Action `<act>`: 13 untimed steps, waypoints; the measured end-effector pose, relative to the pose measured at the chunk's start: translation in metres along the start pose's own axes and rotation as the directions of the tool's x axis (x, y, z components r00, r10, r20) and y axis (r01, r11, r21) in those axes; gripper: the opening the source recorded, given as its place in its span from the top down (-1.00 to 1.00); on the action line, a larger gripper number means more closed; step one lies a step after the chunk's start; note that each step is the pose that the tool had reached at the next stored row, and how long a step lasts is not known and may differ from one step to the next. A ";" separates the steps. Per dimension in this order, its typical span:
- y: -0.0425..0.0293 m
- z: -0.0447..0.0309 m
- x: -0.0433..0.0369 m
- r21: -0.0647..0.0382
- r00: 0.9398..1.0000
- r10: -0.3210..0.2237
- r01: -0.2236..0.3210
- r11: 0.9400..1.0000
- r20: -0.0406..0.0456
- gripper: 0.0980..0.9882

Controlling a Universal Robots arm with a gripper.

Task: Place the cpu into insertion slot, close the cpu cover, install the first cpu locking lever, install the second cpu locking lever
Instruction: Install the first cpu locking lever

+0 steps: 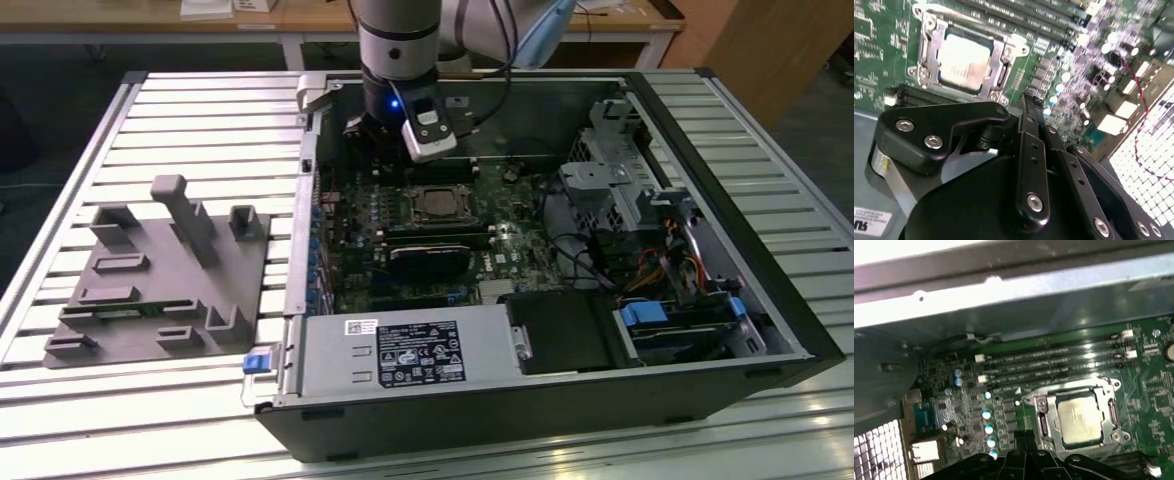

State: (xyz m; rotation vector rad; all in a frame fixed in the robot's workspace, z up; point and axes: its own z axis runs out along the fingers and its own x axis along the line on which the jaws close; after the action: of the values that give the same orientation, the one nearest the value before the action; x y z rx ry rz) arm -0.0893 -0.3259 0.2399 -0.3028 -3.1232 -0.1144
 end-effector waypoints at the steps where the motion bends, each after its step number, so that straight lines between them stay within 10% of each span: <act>1: -0.0001 0.0000 0.0006 -0.016 1.000 0.000 0.000 1.000 -0.003 0.98; 5: -0.0008 0.0000 0.0042 -0.060 1.000 -0.001 0.000 0.998 -0.010 0.98; 13: -0.0024 0.0002 0.0112 -0.112 1.000 -0.004 0.003 0.994 -0.006 0.98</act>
State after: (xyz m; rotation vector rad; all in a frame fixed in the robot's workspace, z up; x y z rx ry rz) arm -0.1007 -0.3261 0.2396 -0.2966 -3.1172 -0.2910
